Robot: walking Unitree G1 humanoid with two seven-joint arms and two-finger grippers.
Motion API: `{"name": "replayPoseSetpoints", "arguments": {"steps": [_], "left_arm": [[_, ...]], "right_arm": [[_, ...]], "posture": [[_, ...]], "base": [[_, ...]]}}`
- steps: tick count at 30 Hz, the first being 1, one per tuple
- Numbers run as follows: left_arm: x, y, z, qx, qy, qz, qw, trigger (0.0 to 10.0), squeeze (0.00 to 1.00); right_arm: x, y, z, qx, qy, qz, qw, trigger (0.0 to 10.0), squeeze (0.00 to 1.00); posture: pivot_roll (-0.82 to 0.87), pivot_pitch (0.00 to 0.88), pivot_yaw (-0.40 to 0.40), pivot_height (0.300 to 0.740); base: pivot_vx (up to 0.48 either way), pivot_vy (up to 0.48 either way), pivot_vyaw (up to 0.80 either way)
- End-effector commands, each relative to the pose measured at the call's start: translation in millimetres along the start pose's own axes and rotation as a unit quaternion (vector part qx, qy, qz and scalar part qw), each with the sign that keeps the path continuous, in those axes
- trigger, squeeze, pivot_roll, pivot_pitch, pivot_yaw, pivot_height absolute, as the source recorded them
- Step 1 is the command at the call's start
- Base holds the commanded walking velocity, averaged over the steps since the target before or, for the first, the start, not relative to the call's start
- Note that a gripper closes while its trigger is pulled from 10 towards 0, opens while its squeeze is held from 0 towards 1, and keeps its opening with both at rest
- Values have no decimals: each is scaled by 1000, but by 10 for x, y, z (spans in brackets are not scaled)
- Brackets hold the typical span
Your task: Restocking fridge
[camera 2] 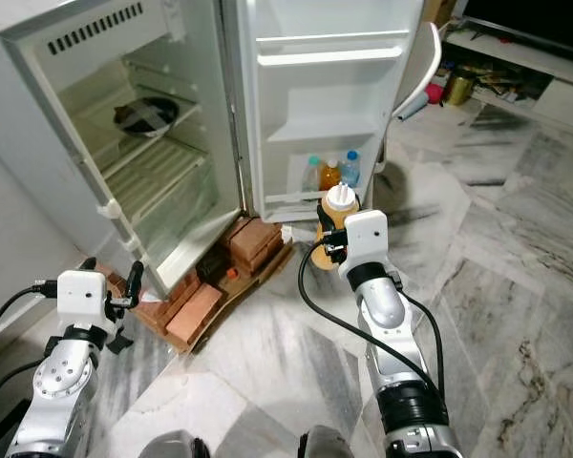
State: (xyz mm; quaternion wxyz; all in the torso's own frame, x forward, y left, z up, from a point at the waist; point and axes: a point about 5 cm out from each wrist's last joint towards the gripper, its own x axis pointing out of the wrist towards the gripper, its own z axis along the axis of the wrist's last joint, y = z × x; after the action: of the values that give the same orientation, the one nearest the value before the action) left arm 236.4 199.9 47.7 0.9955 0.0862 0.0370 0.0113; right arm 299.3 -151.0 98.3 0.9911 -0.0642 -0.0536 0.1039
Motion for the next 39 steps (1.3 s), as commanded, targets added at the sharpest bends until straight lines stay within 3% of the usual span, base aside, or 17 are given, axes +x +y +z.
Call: {"name": "replayPoseSetpoints", "arguments": {"steps": [1, 26, 39], "left_arm": [[6, 3, 42, 0, -11, -1, 1000, 10000, 0], [30, -17, 69, -14, -11, -3, 1000, 10000, 0], [30, -24, 69, -15, -9, -2, 1000, 10000, 0]], "right_arm": [[26, 9, 37, 0, -8, 1, 1000, 10000, 0], [19, 4, -17, -11, 6, 5, 1000, 10000, 0], [8, 17, -36, -11, 10, 9, 1000, 10000, 0]], "posture": [[72, 49, 4, 740], [71, 56, -2, 740], [72, 60, -3, 740]], "base": [[472, 0, 0], [454, 0, 0], [388, 282, 0]]}}
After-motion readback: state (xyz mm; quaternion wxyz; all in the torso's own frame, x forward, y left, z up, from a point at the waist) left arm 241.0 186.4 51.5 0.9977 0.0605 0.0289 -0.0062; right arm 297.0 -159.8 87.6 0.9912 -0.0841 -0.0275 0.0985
